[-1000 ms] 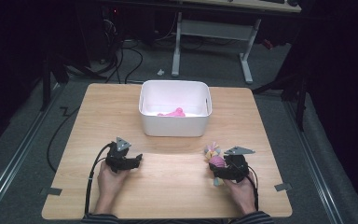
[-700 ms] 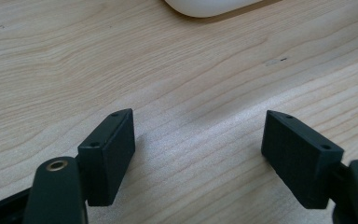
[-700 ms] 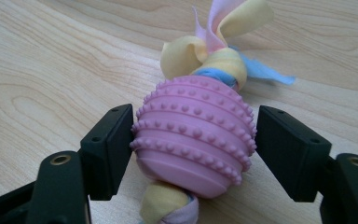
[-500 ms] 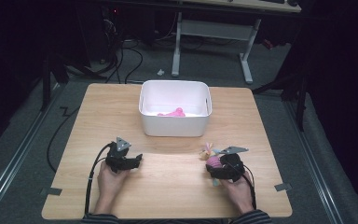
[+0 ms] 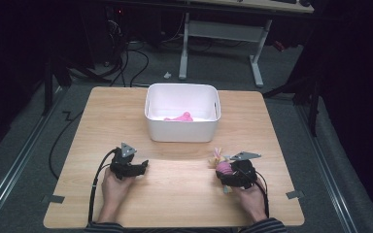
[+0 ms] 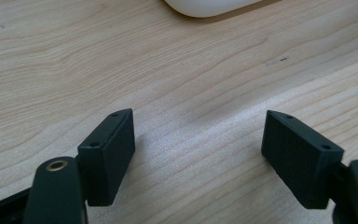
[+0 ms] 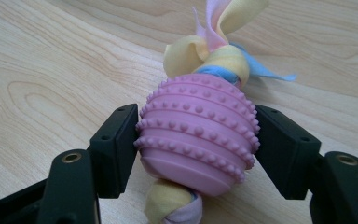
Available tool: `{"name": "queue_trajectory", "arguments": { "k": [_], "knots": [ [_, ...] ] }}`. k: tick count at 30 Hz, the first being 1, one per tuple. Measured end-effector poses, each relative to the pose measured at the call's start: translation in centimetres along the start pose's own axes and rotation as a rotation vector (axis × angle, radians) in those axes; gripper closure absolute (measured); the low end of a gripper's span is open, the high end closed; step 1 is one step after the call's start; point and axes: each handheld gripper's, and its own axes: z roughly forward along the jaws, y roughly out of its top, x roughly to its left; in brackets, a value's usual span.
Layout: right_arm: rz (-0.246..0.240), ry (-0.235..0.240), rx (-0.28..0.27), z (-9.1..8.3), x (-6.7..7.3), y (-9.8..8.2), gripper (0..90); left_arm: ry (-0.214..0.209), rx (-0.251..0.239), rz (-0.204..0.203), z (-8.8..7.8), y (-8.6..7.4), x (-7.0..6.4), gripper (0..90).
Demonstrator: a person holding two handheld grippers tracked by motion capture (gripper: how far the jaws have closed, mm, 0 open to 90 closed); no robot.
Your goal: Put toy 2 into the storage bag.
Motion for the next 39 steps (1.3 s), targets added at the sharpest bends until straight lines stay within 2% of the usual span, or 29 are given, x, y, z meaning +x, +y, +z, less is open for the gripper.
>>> {"name": "queue_trajectory", "arguments": {
  "k": [4,11,19,26,30,39],
  "knots": [
    [-0.018,-0.009,-0.010,-0.7,-0.1,0.2,34.3,0.001,-0.002,-0.001,0.0,0.0,0.0,26.0],
    [-0.039,-0.002,-0.058,-2.2,-0.4,1.0,34.2,0.000,-0.001,0.000,0.0,0.0,0.0,26.0],
    [-0.059,-0.016,-0.108,-3.9,-0.7,2.3,34.2,0.000,-0.001,0.000,0.0,0.0,0.0,26.0],
    [-0.090,-0.026,-0.155,-5.9,-1.3,3.9,34.2,0.001,0.000,0.000,0.0,0.0,0.0,26.0],
    [-0.124,-0.031,-0.182,-7.2,-1.6,5.1,34.2,0.001,0.000,0.000,0.0,0.0,0.0,26.0],
    [-0.167,-0.026,-0.209,-8.9,-1.6,7.6,34.2,0.001,0.000,0.000,0.0,0.0,0.0,26.0]
  ]
}}
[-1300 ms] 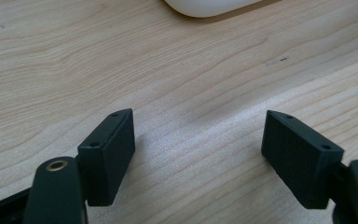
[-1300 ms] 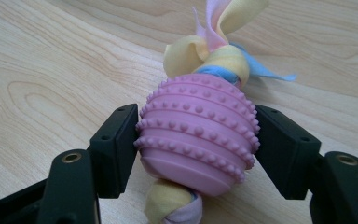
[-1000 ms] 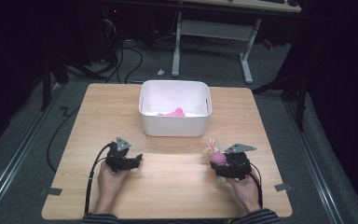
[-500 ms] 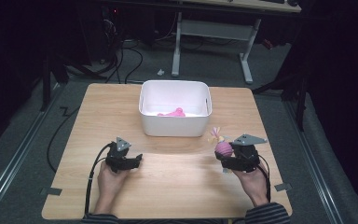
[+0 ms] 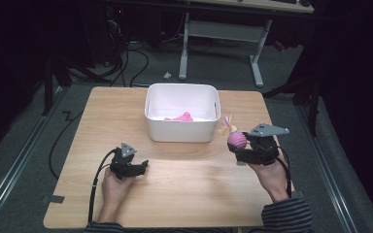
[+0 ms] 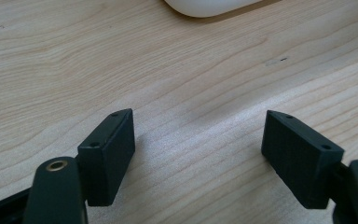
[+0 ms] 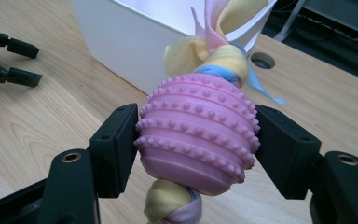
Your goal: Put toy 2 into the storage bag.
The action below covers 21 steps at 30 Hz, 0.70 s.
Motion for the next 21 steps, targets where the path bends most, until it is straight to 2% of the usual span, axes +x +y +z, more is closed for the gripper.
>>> {"name": "queue_trajectory", "arguments": {
  "k": [14,21],
  "knots": [
    [-0.092,-0.001,-0.010,-0.1,0.0,4.0,34.1,-0.001,0.000,0.000,0.0,0.0,0.0,26.0],
    [-0.102,0.017,-0.023,0.4,0.2,5.6,34.1,0.001,-0.001,-0.001,0.0,0.0,0.0,25.9]
  ]
}}
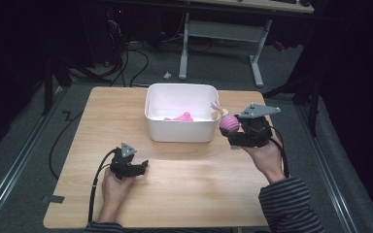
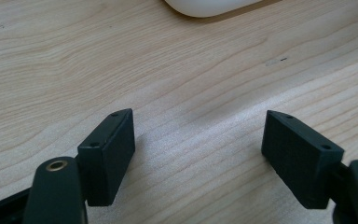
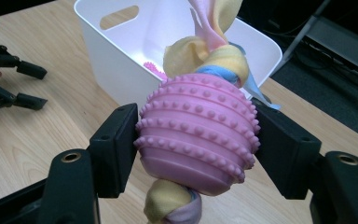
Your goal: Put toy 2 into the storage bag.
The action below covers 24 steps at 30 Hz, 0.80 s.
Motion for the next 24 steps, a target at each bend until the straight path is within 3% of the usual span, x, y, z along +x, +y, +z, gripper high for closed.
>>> {"name": "queue_trajectory", "arguments": {
  "k": [24],
  "knots": [
    [-0.036,0.029,0.049,3.5,-1.1,4.0,34.0,-0.001,0.000,0.001,0.0,0.0,0.0,25.7]
  ]
}}
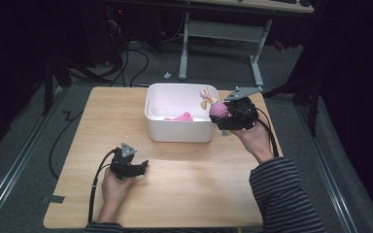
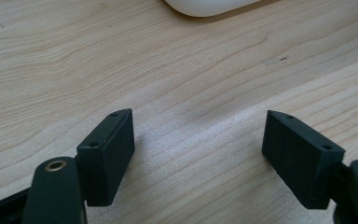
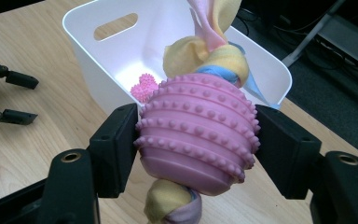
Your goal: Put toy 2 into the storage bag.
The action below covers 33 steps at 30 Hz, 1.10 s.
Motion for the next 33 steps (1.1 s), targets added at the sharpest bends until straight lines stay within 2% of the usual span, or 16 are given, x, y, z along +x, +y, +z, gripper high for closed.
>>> {"name": "queue_trajectory", "arguments": {
  "k": [12,14,18,33],
  "knots": [
    [-0.004,0.011,0.015,1.9,-1.0,1.9,33.9,0.001,0.000,0.001,0.0,0.0,0.0,25.6],
    [0.001,0.005,0.032,2.5,-1.1,2.1,34.0,0.001,0.001,0.000,0.0,0.0,0.0,25.6],
    [0.008,0.003,0.050,3.6,-1.4,2.4,34.0,0.001,0.000,0.001,0.0,0.0,0.0,25.6],
    [0.037,0.013,0.065,7.1,-1.9,3.1,33.9,-0.002,0.002,0.004,0.0,0.0,0.0,25.5]
  ]
}}
